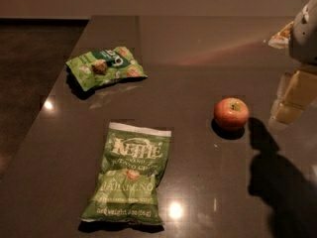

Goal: Pick apple

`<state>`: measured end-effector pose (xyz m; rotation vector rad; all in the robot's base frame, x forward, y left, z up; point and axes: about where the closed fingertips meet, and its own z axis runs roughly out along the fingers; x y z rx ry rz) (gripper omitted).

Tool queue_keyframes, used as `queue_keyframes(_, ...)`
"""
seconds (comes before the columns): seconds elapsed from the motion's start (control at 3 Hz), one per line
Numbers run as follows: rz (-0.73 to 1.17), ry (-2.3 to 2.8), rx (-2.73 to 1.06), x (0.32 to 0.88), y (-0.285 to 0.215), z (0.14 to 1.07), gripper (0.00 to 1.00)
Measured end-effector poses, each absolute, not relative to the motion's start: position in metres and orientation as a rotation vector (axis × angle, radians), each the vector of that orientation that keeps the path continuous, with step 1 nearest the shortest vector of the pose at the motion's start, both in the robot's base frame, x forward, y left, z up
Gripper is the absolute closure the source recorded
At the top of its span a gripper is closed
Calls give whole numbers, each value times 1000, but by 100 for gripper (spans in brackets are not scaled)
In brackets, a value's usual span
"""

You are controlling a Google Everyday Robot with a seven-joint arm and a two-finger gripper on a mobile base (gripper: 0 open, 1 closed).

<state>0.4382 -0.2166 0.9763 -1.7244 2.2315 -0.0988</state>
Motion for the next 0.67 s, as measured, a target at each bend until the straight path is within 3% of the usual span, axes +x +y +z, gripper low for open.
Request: queue_keyframes(0.67,-88,2239,-1728,446,-215,970,0)
